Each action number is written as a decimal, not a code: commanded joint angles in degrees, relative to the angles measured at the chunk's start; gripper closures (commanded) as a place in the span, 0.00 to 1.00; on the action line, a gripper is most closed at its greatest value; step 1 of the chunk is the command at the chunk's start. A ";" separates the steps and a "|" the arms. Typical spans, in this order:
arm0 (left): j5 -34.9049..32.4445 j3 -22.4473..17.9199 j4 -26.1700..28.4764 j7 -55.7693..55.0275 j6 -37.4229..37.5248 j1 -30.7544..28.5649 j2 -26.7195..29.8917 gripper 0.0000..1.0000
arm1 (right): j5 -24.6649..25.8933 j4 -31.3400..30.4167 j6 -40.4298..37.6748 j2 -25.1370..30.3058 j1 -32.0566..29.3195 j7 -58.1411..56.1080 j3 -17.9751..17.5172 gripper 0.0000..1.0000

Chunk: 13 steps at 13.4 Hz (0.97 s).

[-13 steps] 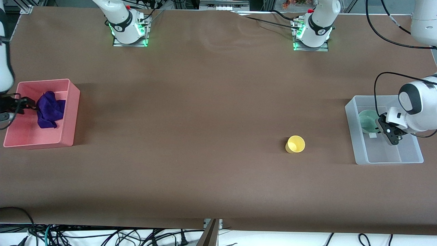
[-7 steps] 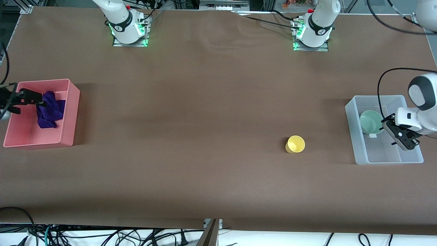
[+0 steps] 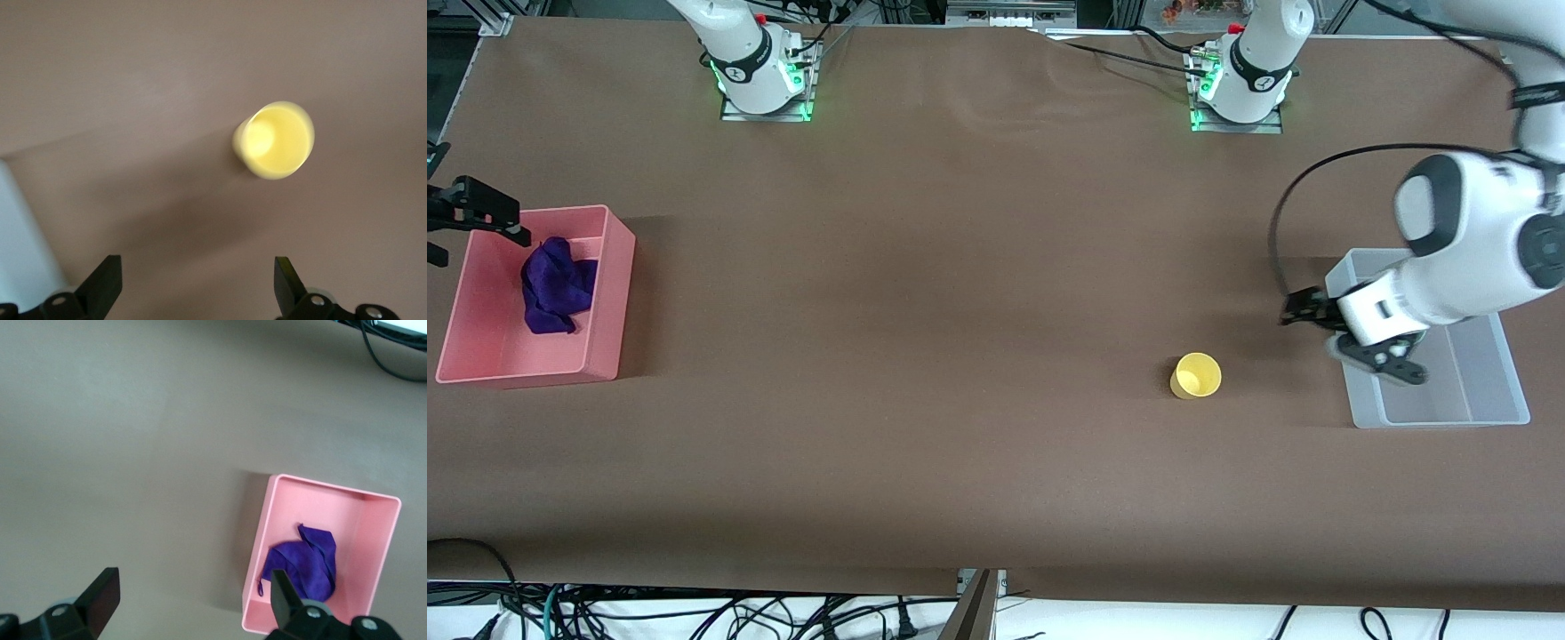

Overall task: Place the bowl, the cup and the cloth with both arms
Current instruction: 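Move the left gripper to the yellow cup and grasp it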

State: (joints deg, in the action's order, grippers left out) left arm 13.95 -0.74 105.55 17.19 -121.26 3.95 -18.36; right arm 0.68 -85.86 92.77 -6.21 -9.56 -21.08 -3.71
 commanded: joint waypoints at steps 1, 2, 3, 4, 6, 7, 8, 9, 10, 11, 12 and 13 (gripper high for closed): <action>3.19 -0.84 -0.34 -9.26 -12.10 4.64 -6.13 0.00 | 0.64 -0.09 -3.54 0.33 -0.11 8.38 -0.77 0.00; 3.45 -0.84 -0.34 -10.94 -15.20 5.97 -8.42 0.02 | 0.98 -0.01 -4.87 0.33 1.02 11.91 -1.04 0.00; 3.28 -0.93 -0.34 -12.09 -17.84 6.41 -10.01 0.09 | 1.86 0.00 -5.66 0.24 2.86 13.86 -0.95 0.00; 3.01 -0.93 -0.26 -12.18 -21.00 6.68 -11.16 0.09 | 2.39 0.17 -6.45 0.15 3.14 13.96 -0.86 0.00; 3.36 -0.93 0.01 -12.27 -23.05 7.21 -13.18 0.31 | 2.48 1.05 -6.81 -0.64 3.14 13.61 -0.25 0.00; 2.84 -0.93 0.18 -11.58 -23.05 7.56 -13.54 0.66 | 2.48 1.49 -7.16 -0.73 3.14 13.70 -0.33 0.00; 2.75 -0.93 0.45 -11.31 -23.14 7.47 -13.63 0.99 | 2.48 2.45 -7.25 -1.08 3.32 13.70 -0.42 0.00; 2.66 -0.93 0.62 -11.22 -22.97 7.47 -13.54 1.00 | 2.48 2.80 -7.51 -1.43 3.32 13.79 -0.60 0.00; 2.66 -0.93 0.71 -11.22 -22.97 7.47 -13.63 1.00 | 2.48 2.98 -7.52 -1.52 3.32 13.70 -0.60 0.00; 2.66 -0.93 0.71 -11.22 -22.71 7.47 -13.54 1.00 | 2.48 3.07 -7.52 -1.61 3.32 13.61 -0.51 0.00; 2.66 -0.93 0.71 -11.39 -22.53 7.47 -13.28 1.00 | 2.48 3.07 -7.52 -1.61 3.32 13.70 -0.51 0.00; 2.66 -0.93 0.71 -11.48 -22.18 7.47 -12.93 1.00 | 2.57 3.07 -7.43 -1.61 3.32 13.70 -0.51 0.00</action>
State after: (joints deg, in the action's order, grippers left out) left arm 15.85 -0.78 106.10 5.22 -144.06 10.55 -32.29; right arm 2.52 -85.05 86.91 -6.79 -6.44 -8.02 -4.20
